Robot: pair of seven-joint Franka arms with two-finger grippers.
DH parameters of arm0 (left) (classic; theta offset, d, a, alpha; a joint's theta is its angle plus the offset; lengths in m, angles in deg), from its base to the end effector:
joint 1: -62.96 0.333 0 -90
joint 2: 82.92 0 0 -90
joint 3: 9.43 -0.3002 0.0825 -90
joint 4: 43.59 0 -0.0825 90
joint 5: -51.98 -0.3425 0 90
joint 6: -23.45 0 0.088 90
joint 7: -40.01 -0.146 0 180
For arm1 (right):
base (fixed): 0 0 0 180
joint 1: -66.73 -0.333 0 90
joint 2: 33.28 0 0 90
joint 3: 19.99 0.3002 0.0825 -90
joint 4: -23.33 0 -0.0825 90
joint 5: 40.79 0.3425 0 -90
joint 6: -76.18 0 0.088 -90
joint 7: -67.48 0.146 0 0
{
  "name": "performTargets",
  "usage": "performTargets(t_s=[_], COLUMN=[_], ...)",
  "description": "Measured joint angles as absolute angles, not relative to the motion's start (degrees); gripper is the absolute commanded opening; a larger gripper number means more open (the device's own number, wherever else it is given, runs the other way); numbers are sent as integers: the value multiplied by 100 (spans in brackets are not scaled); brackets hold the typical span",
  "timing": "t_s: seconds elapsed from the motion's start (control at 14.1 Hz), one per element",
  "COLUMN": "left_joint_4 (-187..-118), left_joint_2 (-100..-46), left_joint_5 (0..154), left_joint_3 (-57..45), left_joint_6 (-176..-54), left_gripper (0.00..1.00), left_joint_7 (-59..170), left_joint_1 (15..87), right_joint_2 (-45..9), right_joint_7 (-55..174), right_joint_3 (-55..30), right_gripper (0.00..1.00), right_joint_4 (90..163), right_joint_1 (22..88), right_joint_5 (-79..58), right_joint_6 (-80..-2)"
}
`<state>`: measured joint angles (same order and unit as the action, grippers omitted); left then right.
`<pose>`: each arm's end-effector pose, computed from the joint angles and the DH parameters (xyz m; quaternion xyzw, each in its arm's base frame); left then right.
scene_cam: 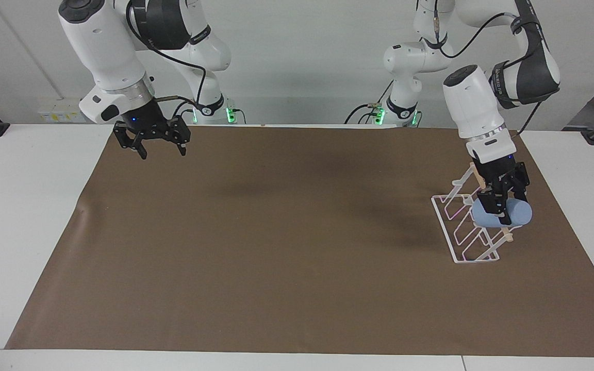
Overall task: Hang cup on cup holder
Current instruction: 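Lower the cup onto the wire rack hook with the left gripper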
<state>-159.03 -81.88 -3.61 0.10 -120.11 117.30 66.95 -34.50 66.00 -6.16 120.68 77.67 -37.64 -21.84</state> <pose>0.5778 -0.0424 0.4692 -0.8728 -0.2616 -0.3911 0.1295 0.5173 0.0344 0.5372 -0.9990 -0.0347 -0.0159 0.0249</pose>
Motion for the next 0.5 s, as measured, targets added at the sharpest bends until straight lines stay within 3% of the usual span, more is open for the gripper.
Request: performTargets(t_s=[0.5], left_joint_4=[-15963], left_joint_2=[-7974], left_joint_5=[-723], left_joint_3=[28], left_joint_6=[-12201], left_gripper=[0], left_joint_7=[12318], left_joint_1=[6734], right_joint_2=[-3450], right_joint_7=[6600], right_joint_3=[-616], right_gripper=[100], right_joint_4=[12068], right_joint_1=[7767], right_joint_5=[-3764], right_joint_6=[-2184])
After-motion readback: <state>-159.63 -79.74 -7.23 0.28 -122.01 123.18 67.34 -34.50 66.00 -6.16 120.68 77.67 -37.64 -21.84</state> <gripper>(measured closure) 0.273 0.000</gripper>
